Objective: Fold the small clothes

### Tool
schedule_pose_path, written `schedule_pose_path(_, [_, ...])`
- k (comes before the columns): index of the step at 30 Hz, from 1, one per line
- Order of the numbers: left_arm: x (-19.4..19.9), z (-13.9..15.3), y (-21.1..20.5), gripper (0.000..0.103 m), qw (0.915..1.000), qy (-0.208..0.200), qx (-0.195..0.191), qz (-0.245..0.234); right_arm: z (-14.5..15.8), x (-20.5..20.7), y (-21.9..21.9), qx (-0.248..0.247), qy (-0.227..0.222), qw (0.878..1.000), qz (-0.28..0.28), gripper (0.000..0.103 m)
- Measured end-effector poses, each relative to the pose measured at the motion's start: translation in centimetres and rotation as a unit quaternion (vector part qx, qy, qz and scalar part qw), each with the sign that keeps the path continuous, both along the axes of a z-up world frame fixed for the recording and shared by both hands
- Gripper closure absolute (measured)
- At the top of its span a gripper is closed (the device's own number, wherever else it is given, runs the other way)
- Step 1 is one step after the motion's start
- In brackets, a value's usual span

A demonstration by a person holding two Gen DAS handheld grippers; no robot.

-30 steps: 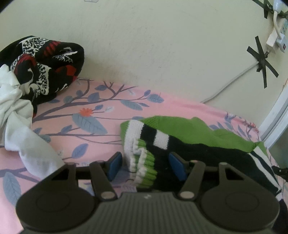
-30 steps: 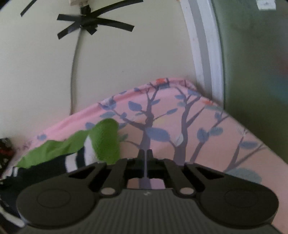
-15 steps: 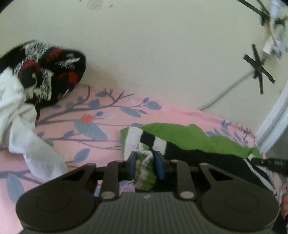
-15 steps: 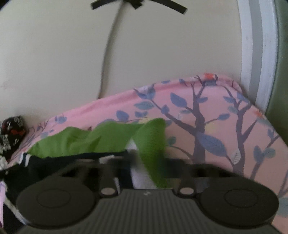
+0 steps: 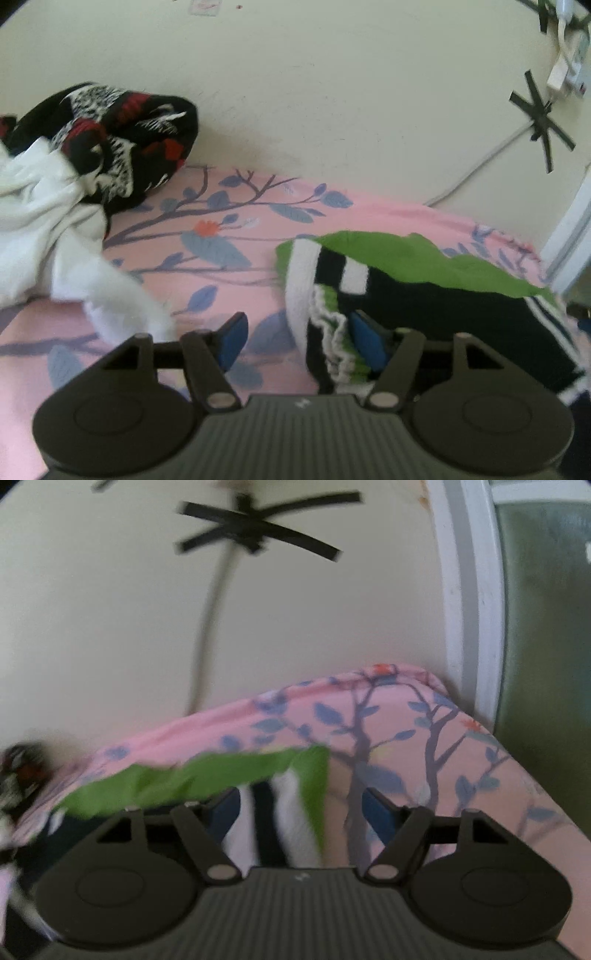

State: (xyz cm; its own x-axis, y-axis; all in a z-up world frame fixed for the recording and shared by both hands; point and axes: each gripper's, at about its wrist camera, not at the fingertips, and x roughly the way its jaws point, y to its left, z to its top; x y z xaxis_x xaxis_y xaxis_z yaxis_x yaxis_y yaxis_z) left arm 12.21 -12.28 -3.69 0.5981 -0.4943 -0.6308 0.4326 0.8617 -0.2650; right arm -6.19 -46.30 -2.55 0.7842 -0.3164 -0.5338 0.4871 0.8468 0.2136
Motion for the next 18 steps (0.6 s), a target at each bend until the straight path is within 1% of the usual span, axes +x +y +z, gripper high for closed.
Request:
schedule_pose_path(2, [-1.3, 0.6, 1.1, 0.041, 0.9999, 0.0, -0.001, -0.015, 0.1, -2.8, 1.7, -0.009, 0.011, 0.999, 0.041, 0.036])
schedule_pose_path(3, [-2.2, 0.9, 1.6, 0.041, 0.9997, -0.005, 0.005, -0.024, -0.3, -4.0, 2.5, -0.017, 0.021, 0.998, 0.052, 0.043])
schedule_pose_path(4, [-3.2, 1.1, 1.9, 0.041, 0.9993, -0.012, 0.012, -0.034, -0.8, -5.1, 3.2, -0.028, 0.036, 0.997, 0.058, 0.059])
schedule_pose_path(5, [-4.4, 1.3, 2.2, 0.041, 0.9984, -0.016, 0.022, -0.05, -1.3, -6.2, 3.7, -0.042, 0.051, 0.996, 0.056, 0.103])
schedule_pose_path(6, [-5.5, 1.2, 2.3, 0.042, 0.997, -0.019, 0.033, -0.067, -2.0, -7.2, 3.9, -0.052, 0.064, 0.995, 0.047, 0.103])
schedule_pose_path(7, [-6.8, 1.0, 2.3, 0.046, 0.9951, -0.025, 0.048, -0.083, -2.3, -8.5, 3.7, -0.052, 0.051, 0.997, 0.032, 0.103])
schedule_pose_path(8, [-8.1, 0.7, 2.2, 0.05, 0.9926, -0.035, 0.069, -0.094, -2.5, -9.3, 3.2, -0.039, 0.042, 0.998, 0.013, 0.103])
schedule_pose_path(9, [-9.2, 0.2, 2.0, 0.053, 0.9898, -0.044, 0.093, -0.098, -2.7, -10.2, 2.5, -0.024, 0.035, 0.999, -0.02, 0.103])
schedule_pose_path(10, [-10.2, -0.3, 1.9, 0.051, 0.9871, -0.059, 0.112, -0.098, -3.0, -10.8, 1.9, -0.017, 0.039, 0.998, -0.048, 0.103])
schedule_pose_path(11, [-11.2, -0.6, 2.2, 0.05, 0.9852, -0.083, 0.119, -0.091, -3.2, -11.6, 1.6, -0.005, 0.025, 0.998, -0.058, 0.103])
schedule_pose_path(12, [-11.7, -0.7, 2.5, 0.05, 0.9847, -0.088, 0.121, -0.088, -3.3, -12.4, 1.3, 0.018, 0.011, 0.998, -0.061, 0.103])
schedule_pose_path(13, [-12.1, -0.6, 2.9, 0.05, 0.986, -0.082, 0.118, -0.085, -3.2, -13.3, 1.2, 0.041, -0.004, 0.998, -0.054, 0.096])
schedule_pose_path(14, [-12.4, -0.4, 3.6, 0.05, 0.988, -0.069, 0.109, -0.085, -3.1, -14.2, 1.5, 0.056, -0.016, 0.997, -0.042, 0.068])
schedule_pose_path(15, [-12.6, -0.3, 4.3, 0.05, 0.9895, -0.057, 0.101, -0.086, -2.8, -15.2, 2.0, 0.062, -0.023, 0.997, -0.033, 0.048])
schedule_pose_path(18, [-14.1, -0.1, 6.7, 0.046, 0.9913, -0.032, 0.081, -0.098, -2.1, -18.5, 4.0, 0.057, -0.031, 0.998, 0.004, 0.048])
